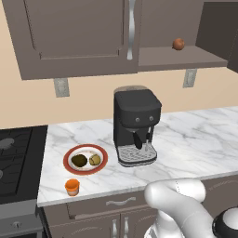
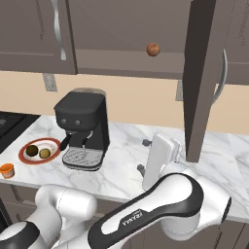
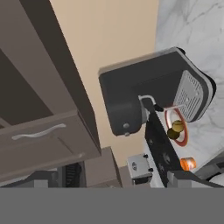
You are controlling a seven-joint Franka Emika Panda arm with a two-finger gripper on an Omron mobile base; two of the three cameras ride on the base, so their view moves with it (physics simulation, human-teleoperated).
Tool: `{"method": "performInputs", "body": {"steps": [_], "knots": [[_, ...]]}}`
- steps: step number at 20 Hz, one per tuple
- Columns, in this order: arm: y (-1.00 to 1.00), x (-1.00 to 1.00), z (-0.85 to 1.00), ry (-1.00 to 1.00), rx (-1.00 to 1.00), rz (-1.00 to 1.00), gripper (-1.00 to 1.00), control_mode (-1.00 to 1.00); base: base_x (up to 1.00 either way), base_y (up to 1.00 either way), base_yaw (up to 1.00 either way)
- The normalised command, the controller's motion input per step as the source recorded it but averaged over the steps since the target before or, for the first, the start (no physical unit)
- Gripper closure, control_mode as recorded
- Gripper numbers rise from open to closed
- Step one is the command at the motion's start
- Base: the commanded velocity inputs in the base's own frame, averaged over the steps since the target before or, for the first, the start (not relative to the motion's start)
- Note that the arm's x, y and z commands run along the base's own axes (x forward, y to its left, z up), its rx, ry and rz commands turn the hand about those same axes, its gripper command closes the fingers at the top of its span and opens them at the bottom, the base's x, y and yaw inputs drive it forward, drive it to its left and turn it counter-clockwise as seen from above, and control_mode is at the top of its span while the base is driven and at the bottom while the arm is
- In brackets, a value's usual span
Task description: Pick the avocado and bread from the counter and place them on the plate. Then pick the jam from the cabinet and place it next to the plate. Lastly close the cabinet door.
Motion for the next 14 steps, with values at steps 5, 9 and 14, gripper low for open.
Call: {"method": "performInputs", "body": {"steps": [5, 9, 14], "knots": [[-0.03, 0.04, -0.21, 0.0, 0.0, 0.0, -1.0, -1.0, 0.0, 0.0, 0.0], [-0.08, 0.02, -0.17, 0.0, 0.0, 0.0, -1.0, -1.0, 0.0, 0.0, 0.0], [-0.12, 0.07, -0.07, 0.0, 0.02, 0.0, -1.0, -1.0, 0.0, 0.0, 0.0]]}}
